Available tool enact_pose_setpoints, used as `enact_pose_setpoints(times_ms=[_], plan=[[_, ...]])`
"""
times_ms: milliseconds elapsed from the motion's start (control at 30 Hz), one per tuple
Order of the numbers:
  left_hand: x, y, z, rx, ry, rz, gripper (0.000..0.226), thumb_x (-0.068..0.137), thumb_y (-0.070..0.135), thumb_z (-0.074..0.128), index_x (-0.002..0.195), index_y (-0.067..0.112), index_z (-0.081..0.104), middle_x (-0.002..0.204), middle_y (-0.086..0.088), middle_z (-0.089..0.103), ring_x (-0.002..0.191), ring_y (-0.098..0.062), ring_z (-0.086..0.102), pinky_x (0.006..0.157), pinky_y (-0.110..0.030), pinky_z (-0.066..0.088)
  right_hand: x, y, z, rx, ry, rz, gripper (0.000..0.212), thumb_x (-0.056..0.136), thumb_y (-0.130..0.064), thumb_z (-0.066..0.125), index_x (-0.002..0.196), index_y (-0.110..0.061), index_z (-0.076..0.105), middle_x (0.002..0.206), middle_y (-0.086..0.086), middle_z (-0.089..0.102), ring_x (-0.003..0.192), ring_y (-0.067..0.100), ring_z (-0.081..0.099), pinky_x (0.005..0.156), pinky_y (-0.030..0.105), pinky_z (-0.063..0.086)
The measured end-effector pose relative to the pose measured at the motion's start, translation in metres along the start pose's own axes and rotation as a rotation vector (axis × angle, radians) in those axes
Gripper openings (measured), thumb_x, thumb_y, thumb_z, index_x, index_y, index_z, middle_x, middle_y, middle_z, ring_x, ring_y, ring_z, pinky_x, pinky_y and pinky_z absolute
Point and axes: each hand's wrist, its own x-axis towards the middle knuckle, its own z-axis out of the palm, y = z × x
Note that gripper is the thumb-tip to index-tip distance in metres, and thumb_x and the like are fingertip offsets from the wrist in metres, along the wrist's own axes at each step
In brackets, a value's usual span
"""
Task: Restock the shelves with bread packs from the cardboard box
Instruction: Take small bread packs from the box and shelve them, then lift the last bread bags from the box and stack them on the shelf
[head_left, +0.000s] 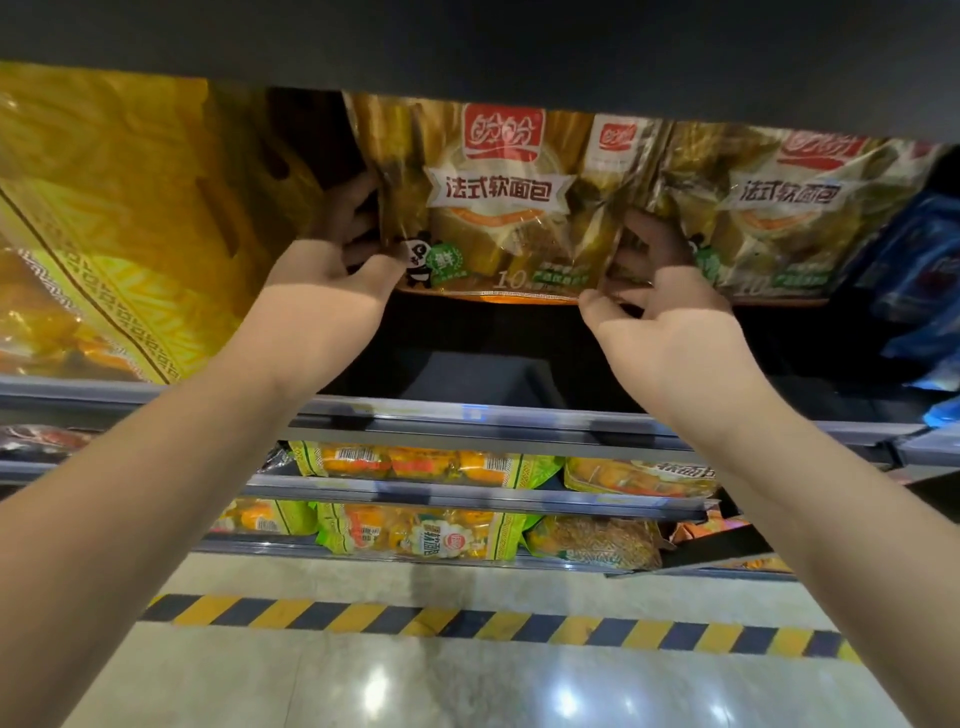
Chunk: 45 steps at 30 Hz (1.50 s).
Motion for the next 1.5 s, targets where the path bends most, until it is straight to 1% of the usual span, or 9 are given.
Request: enact_pose_setpoints(times_ms=[233, 367, 500, 633, 800, 867, 933, 1067, 1500], plan=[[0.002, -0.002, 0.001, 0.079, -0.053, 0.020, 0.069, 0.107, 0.026, 0.060, 0.163, 0.046, 0.025, 0.153, 0.011, 0.055, 0.143, -0.017, 0.050, 0.101, -0.020, 0.036, -0.007, 0.006, 0.002, -0.032, -0.005, -0.042, 0.069, 0.098, -0.026, 0.064, 0.155, -0.042, 0.027, 0.134, -0.010, 0.061, 0.102, 0.001, 0.063, 0.084, 0.018, 0.048], [0.004, -0.001, -0.002, 0.022, -0.055, 0.012, 0.070, 0.106, 0.026, 0.062, 0.163, 0.043, 0.026, 0.150, 0.013, 0.056, 0.138, -0.012, 0.052, 0.097, -0.016, 0.037, -0.003, 0.006, 0.002, 0.002, -0.024, 0.018, 0.067, 0.099, -0.025, 0.063, 0.154, -0.043, 0.030, 0.134, -0.009, 0.062, 0.118, 0.010, 0.062, 0.096, 0.025, 0.048], [-0.001, -0.001, -0.011, 0.046, -0.008, -0.018, 0.078, 0.084, 0.056, 0.068, 0.153, 0.029, 0.045, 0.136, 0.002, 0.065, 0.125, -0.024, 0.062, 0.110, -0.044, 0.049, -0.008, -0.001, -0.004, -0.042, -0.058, 0.041, 0.065, 0.101, -0.028, 0.058, 0.157, -0.040, 0.027, 0.137, -0.002, 0.060, 0.123, 0.017, 0.060, 0.095, 0.027, 0.046], [-0.014, 0.011, -0.020, 0.111, -0.057, -0.017, 0.066, 0.099, 0.046, 0.068, 0.156, 0.028, 0.041, 0.130, 0.008, 0.059, 0.120, -0.021, 0.059, 0.095, -0.032, 0.049, -0.026, -0.016, -0.016, -0.145, -0.101, 0.038, 0.068, 0.101, -0.034, 0.058, 0.159, -0.036, 0.022, 0.142, -0.001, 0.057, 0.121, 0.015, 0.055, 0.092, 0.027, 0.042], [-0.049, 0.028, -0.031, 0.424, -0.103, -0.016, 0.043, 0.103, 0.049, 0.059, 0.094, 0.007, 0.058, 0.105, -0.007, 0.051, 0.077, -0.014, 0.052, 0.062, -0.026, 0.042, -0.046, -0.038, -0.031, -0.312, -0.166, 0.090, 0.046, 0.103, -0.039, 0.055, 0.138, -0.012, 0.042, 0.087, -0.004, 0.055, 0.069, 0.011, 0.052, 0.052, 0.021, 0.036], [-0.062, 0.035, -0.038, 0.496, -0.133, 0.073, 0.045, 0.103, 0.047, 0.059, 0.130, 0.010, 0.058, 0.128, -0.016, 0.053, 0.097, -0.022, 0.059, 0.078, -0.034, 0.050, -0.056, -0.050, -0.036, -0.403, -0.187, 0.059, 0.036, 0.103, -0.040, 0.056, 0.122, -0.010, 0.051, 0.079, -0.005, 0.050, 0.063, 0.007, 0.049, 0.046, 0.017, 0.031], [-0.078, 0.042, -0.046, 0.551, -0.179, 0.170, 0.067, 0.103, 0.045, 0.060, 0.159, 0.023, 0.033, 0.147, -0.009, 0.043, 0.111, -0.024, 0.055, 0.087, -0.032, 0.047, -0.067, -0.063, -0.043, -0.474, -0.242, -0.012, 0.047, 0.102, -0.042, 0.056, 0.138, -0.012, 0.047, 0.103, -0.002, 0.060, 0.075, 0.009, 0.055, 0.059, 0.016, 0.039], [-0.112, 0.060, -0.066, 0.772, -0.201, 0.307, 0.075, 0.102, 0.043, 0.062, 0.164, 0.025, 0.024, 0.153, -0.002, 0.035, 0.131, -0.025, 0.053, 0.093, -0.036, 0.055, -0.096, -0.094, -0.061, -0.577, -0.314, -0.229, 0.069, 0.101, -0.041, 0.059, 0.159, -0.023, 0.027, 0.151, 0.007, 0.045, 0.132, 0.028, 0.050, 0.105, 0.039, 0.047], [-0.267, 0.181, -0.198, 1.204, -0.296, 0.268, 0.059, 0.104, 0.053, 0.052, 0.154, 0.024, 0.038, 0.166, -0.008, 0.028, 0.152, -0.030, 0.028, 0.123, -0.046, 0.031, -0.243, -0.242, -0.150, -0.825, -0.342, -0.550, 0.054, 0.099, -0.034, 0.060, 0.148, -0.017, 0.046, 0.147, 0.009, 0.046, 0.135, 0.031, 0.043, 0.108, 0.043, 0.037]])
